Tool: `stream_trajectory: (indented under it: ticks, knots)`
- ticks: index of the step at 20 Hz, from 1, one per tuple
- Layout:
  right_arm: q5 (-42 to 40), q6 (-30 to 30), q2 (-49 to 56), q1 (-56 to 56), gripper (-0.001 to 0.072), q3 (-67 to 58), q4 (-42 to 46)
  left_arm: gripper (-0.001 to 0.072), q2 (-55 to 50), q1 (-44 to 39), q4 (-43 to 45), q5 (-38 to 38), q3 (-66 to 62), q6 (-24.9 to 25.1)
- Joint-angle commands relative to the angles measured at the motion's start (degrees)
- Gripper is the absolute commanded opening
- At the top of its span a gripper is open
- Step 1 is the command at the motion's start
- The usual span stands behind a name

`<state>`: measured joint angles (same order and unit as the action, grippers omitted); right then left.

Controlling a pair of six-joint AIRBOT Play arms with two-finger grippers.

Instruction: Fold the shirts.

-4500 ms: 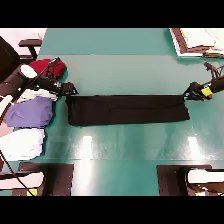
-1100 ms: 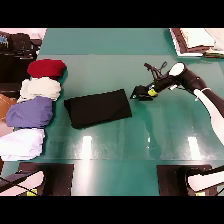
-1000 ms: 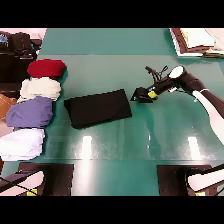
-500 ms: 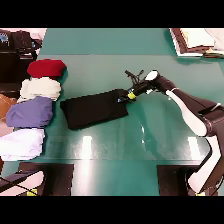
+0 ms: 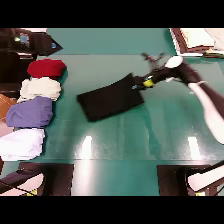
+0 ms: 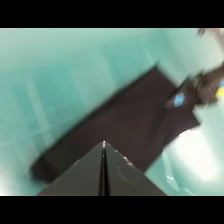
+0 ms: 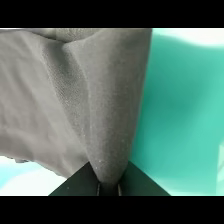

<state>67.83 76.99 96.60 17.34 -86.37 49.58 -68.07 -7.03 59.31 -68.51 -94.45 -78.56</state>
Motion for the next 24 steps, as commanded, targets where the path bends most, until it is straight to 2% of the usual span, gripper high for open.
stream_trajectory:
  ticks: [1, 5, 8, 12, 14, 19, 20, 21, 22, 24]
  knots:
    - [-1.11, 0.44, -11.85, -14.43, 0.0016, 8.72, 6.34, 0.0023, -0.02, -5.01, 0.31, 0.83, 0.02, -0.04]
    - [-2.45, 1.38, -22.25, -36.89, 0.0016, 16.2, 8.17, 0.0023, -0.02, -7.26, 0.26, 1.6, 0.0, -1.14]
    - [-6.32, 1.55, -28.94, -53.27, 0.0016, 21.55, 9.01, 0.0023, -0.02, -7.28, 0.31, 2.8, 0.02, -2.05]
    - [-9.33, 2.21, -35.63, -69.92, 0.0016, 29.09, 9.05, 0.0023, -0.02, -7.28, 0.24, 4.13, 0.0, -2.08]
    - [-9.16, 2.05, -36.72, -73.48, 0.0016, 32.22, 9.14, 0.0023, -0.02, -7.28, 0.26, 4.81, 0.0, -2.05]
    - [-8.66, 2.03, -36.68, -73.85, 0.0029, 34.27, 11.69, 0.0024, -0.02, -7.28, 0.28, 4.31, 0.02, -2.01]
    - [-8.07, 2.05, -36.65, -74.1, 0.0198, 33.4, 14.97, 0.0024, -0.02, -7.28, 0.28, 4.15, 0.0, -1.99]
    - [-7.41, 2.05, -36.65, -74.9, 0.0473, 32.0, 18.4, 0.0024, -0.02, -7.28, 0.28, 3.98, 0.0, -1.97]
    - [-6.56, 2.1, -36.65, -76.02, 0.0623, 30.23, 21.18, 0.0024, -0.02, -7.28, 0.28, 3.78, 0.0, -1.97]
    - [-4.0, 2.69, -36.7, -79.14, 0.0637, 25.49, 24.13, 0.0024, -0.02, -7.28, 0.28, 3.74, 0.0, -1.97]
